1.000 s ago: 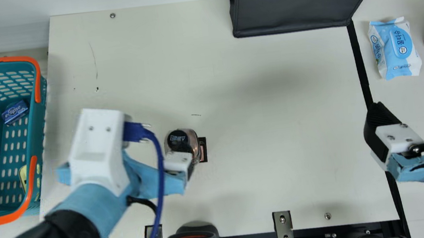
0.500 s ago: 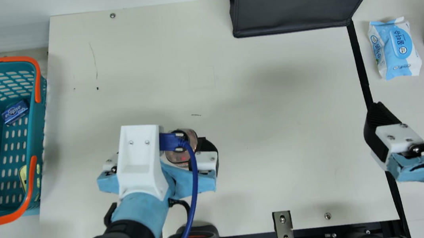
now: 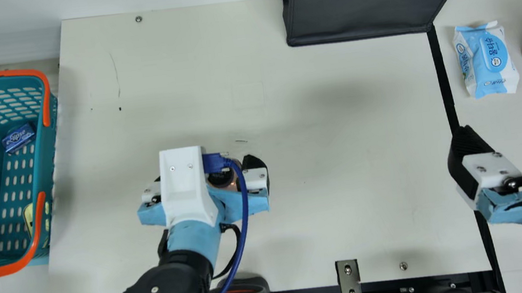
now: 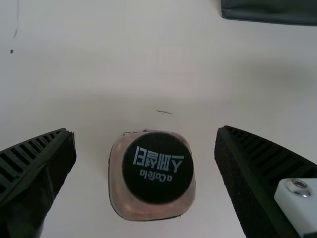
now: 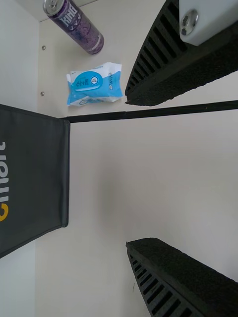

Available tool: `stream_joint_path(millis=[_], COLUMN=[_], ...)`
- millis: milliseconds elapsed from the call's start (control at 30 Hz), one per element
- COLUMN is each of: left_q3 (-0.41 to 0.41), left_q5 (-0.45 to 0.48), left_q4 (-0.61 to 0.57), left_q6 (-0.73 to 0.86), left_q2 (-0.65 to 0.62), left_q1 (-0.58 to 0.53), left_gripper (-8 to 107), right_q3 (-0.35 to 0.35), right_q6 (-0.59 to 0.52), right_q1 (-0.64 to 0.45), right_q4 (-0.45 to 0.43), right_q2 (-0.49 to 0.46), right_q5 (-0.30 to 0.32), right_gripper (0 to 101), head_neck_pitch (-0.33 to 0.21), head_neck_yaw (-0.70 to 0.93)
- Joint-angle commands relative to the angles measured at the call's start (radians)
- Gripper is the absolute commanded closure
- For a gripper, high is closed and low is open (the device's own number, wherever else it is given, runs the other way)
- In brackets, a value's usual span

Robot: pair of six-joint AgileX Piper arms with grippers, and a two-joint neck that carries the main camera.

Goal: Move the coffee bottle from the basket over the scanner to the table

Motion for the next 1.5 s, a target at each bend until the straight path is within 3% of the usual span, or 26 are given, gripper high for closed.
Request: stream_joint_path(millis=[0, 33, 533, 1033, 1467], left_q3=[0.004, 0.006, 0.009, 0.054, 0.113], left_q5=[-0.002, -0.003, -0.006, -0.112, -0.279], left_q4=[0.008, 0.013, 0.03, -0.128, -0.38], left_q6=[-0.016, -0.023, 0.028, 0.584, 1.082], left_q2=[0.006, 0.01, 0.003, -0.188, -0.303], left_q1=[0.001, 0.001, -0.013, 0.048, 0.189], left_gripper=[9, 9, 107, 107, 107], right_q3=[0.0, 0.0, 0.0, 0.0, 0.0], right_q6=[0.0, 0.0, 0.0, 0.0, 0.0], right_q1=[0.0, 0.0, 0.0, 0.0, 0.0], right_q4=[0.0, 0.0, 0.0, 0.0, 0.0], right_q2=[0.0, 0.0, 0.0, 0.0, 0.0], right_q5=[0.0, 0.0, 0.0, -0.001, -0.001], right_gripper=[6, 6, 6, 6, 6], head_neck_pitch=[-0.03, -0.03, -0.03, -0.03, -0.03], head_neck_yaw=[-0.001, -0.001, -0.001, -0.001, -0.001])
